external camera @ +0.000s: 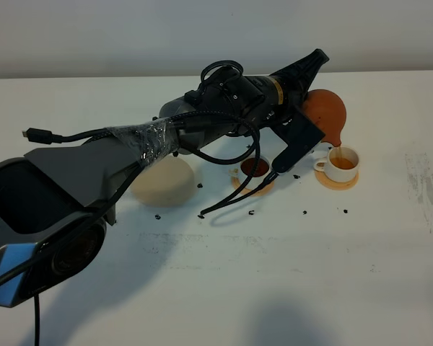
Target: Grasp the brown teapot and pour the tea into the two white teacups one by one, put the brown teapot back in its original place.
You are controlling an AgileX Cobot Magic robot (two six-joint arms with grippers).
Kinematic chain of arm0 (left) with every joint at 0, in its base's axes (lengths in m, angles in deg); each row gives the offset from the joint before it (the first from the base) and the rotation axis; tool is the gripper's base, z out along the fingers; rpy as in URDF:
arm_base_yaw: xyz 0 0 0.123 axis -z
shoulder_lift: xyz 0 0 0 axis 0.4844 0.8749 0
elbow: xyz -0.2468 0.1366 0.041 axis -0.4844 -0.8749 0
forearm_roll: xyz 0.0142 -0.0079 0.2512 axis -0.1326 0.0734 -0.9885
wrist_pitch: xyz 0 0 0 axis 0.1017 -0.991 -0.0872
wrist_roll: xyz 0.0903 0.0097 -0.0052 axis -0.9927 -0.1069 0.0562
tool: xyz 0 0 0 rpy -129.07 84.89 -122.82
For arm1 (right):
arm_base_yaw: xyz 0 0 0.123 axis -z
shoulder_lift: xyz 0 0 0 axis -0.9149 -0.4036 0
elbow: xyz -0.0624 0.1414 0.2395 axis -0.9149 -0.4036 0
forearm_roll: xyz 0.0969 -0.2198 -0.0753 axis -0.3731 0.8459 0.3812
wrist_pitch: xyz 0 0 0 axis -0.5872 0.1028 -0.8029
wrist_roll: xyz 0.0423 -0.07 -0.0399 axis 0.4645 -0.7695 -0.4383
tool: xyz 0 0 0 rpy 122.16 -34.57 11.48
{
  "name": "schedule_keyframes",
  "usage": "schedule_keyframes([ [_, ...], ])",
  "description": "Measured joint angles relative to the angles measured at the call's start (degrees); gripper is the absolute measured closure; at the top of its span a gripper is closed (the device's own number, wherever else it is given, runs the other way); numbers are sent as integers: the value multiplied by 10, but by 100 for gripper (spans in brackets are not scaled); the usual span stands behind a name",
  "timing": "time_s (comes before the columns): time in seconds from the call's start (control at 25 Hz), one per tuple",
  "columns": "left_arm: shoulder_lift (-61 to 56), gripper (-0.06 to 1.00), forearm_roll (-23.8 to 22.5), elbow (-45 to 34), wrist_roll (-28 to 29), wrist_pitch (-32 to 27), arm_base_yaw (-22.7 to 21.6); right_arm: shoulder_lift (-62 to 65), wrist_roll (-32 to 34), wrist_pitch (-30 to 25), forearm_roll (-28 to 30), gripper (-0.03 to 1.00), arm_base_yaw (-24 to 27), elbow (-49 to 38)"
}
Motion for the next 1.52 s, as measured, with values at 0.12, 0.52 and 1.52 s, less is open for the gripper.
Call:
schedule_keyframes([
  [0.12, 0, 87, -1, 0, 0, 1, 0, 0, 0, 0, 0, 76, 0, 0],
  [0.52, 0, 87, -15, 0, 0, 5, 5, 0, 0, 0, 0, 76, 0, 0],
  [1.52, 0, 87, -76, 0, 29, 1, 12, 0, 0, 0, 0, 76, 0, 0],
])
